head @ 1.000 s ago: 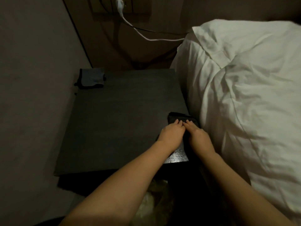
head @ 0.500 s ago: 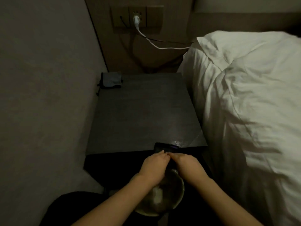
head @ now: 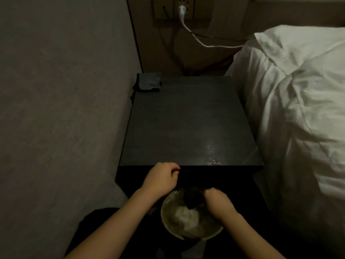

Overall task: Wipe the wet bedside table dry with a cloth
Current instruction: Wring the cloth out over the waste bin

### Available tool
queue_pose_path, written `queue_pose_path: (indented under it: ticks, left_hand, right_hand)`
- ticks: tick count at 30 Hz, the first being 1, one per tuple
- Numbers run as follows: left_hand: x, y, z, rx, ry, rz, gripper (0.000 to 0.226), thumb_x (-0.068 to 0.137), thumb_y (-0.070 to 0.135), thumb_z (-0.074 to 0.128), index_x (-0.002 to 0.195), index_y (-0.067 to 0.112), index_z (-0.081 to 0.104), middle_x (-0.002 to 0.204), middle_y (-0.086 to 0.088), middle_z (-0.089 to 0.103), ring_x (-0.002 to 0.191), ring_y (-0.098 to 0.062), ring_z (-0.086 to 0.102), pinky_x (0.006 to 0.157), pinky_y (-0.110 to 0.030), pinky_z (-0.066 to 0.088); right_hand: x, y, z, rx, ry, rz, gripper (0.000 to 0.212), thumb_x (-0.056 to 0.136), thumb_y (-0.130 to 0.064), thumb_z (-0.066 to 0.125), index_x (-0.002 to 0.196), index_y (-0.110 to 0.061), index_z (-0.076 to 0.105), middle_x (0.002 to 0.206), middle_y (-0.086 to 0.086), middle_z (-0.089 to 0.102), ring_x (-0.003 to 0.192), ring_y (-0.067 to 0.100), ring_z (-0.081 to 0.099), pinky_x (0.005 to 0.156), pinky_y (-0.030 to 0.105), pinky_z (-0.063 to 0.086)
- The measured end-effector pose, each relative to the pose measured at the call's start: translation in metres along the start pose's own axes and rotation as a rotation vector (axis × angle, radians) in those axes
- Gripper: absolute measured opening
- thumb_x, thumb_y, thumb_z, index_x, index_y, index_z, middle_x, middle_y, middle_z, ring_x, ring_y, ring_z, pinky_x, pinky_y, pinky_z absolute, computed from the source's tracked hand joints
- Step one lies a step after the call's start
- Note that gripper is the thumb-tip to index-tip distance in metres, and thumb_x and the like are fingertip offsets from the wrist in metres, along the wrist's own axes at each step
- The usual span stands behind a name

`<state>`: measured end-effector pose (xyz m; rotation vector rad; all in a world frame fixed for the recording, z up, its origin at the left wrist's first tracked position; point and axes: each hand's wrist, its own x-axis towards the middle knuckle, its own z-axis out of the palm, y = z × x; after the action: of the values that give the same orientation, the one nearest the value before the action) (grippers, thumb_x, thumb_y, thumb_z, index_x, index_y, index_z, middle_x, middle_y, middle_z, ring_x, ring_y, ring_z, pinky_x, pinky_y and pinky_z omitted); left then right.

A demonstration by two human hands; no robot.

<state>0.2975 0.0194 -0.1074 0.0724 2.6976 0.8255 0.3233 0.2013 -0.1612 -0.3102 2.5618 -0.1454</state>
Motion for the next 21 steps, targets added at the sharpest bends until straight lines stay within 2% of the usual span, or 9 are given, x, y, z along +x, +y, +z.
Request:
queue_pose_path:
  ticks: [2, 8, 10, 13, 15, 16, 18, 19, 21]
  left_hand:
    - [0.005, -0.007, 0.002, 0.022, -0.041, -0.033, 0.031, 0.095, 0.020, 0.049, 0.121, 0.019, 0.065, 0.122, -0.001, 0.067, 0.112, -0.017, 0.061, 0.096, -0.028, 0.049]
    - [0.017, -0.014, 0.030, 0.056, -0.202, -0.060, 0.033, 0.095, 0.019, 0.049, 0.125, 0.020, 0.062, 0.126, -0.001, 0.064, 0.114, -0.017, 0.060, 0.098, -0.028, 0.048]
    - [0.020, -0.013, 0.048, 0.027, -0.285, -0.132, 0.033, 0.094, 0.021, 0.050, 0.126, 0.019, 0.061, 0.125, -0.002, 0.064, 0.114, -0.018, 0.060, 0.096, -0.027, 0.048]
    - [0.025, -0.012, 0.075, -0.237, -0.366, -0.535, 0.045, 0.093, 0.041, 0.052, 0.122, 0.008, 0.061, 0.117, -0.012, 0.067, 0.109, -0.026, 0.063, 0.089, -0.030, 0.051]
    - [0.026, -0.006, 0.086, -0.656, -0.452, -0.858, 0.058, 0.092, 0.048, 0.052, 0.129, 0.004, 0.052, 0.101, -0.015, 0.064, 0.096, -0.029, 0.066, 0.079, -0.032, 0.053]
    - [0.028, -0.002, 0.090, -0.859, -0.435, -0.938, 0.054, 0.093, 0.044, 0.054, 0.130, 0.006, 0.049, 0.091, -0.015, 0.061, 0.085, -0.027, 0.064, 0.072, -0.032, 0.053]
    - [0.034, 0.000, 0.098, -0.969, -0.246, -0.924, 0.033, 0.091, 0.023, 0.060, 0.119, 0.006, 0.056, 0.089, -0.015, 0.061, 0.079, -0.026, 0.061, 0.068, -0.034, 0.051]
    - [0.037, -0.002, 0.104, -0.859, -0.150, -0.815, 0.028, 0.089, 0.015, 0.062, 0.114, 0.002, 0.062, 0.095, -0.016, 0.066, 0.086, -0.028, 0.063, 0.074, -0.035, 0.052]
    - [0.037, -0.004, 0.109, -0.527, -0.113, -0.556, 0.023, 0.088, 0.014, 0.061, 0.106, 0.003, 0.070, 0.105, -0.016, 0.071, 0.100, -0.026, 0.065, 0.084, -0.031, 0.050]
  right_hand:
    - [0.011, 0.001, 0.009, 0.006, -0.060, 0.056, 0.029, 0.091, -0.004, 0.037, 0.095, -0.014, 0.063, 0.111, 0.012, 0.068, 0.103, 0.025, 0.064, 0.087, 0.034, 0.050]
    - [0.032, 0.010, 0.016, 0.019, -0.034, 0.110, 0.030, 0.091, -0.003, 0.038, 0.105, -0.008, 0.064, 0.111, 0.012, 0.068, 0.104, 0.027, 0.064, 0.089, 0.036, 0.050]
    - [0.037, 0.013, 0.015, 0.031, -0.032, 0.103, 0.030, 0.090, -0.002, 0.038, 0.105, -0.009, 0.063, 0.110, 0.013, 0.069, 0.103, 0.028, 0.064, 0.088, 0.037, 0.051]
    - [0.038, 0.012, 0.010, 0.054, -0.036, 0.018, 0.031, 0.089, -0.006, 0.042, 0.112, -0.015, 0.061, 0.111, 0.011, 0.067, 0.101, 0.029, 0.064, 0.085, 0.039, 0.052]
    - [0.036, 0.011, 0.006, 0.063, -0.005, -0.070, 0.035, 0.088, -0.009, 0.045, 0.119, -0.020, 0.057, 0.116, 0.009, 0.065, 0.103, 0.028, 0.063, 0.085, 0.038, 0.051]
    - [0.034, 0.010, 0.004, 0.058, 0.009, -0.118, 0.038, 0.088, -0.011, 0.046, 0.122, -0.022, 0.055, 0.118, 0.009, 0.065, 0.105, 0.028, 0.062, 0.086, 0.037, 0.049]
    - [0.030, 0.012, 0.002, 0.058, 0.013, -0.194, 0.041, 0.087, -0.013, 0.046, 0.126, -0.026, 0.054, 0.121, 0.007, 0.064, 0.108, 0.027, 0.060, 0.088, 0.036, 0.048]
    - [0.028, 0.014, 0.003, 0.090, 0.000, -0.206, 0.041, 0.087, -0.014, 0.047, 0.125, -0.027, 0.056, 0.121, 0.007, 0.064, 0.109, 0.027, 0.060, 0.089, 0.035, 0.048]
    - [0.027, 0.021, 0.004, 0.173, -0.057, -0.161, 0.033, 0.085, -0.018, 0.051, 0.115, -0.025, 0.062, 0.115, 0.007, 0.068, 0.106, 0.026, 0.062, 0.088, 0.035, 0.050]
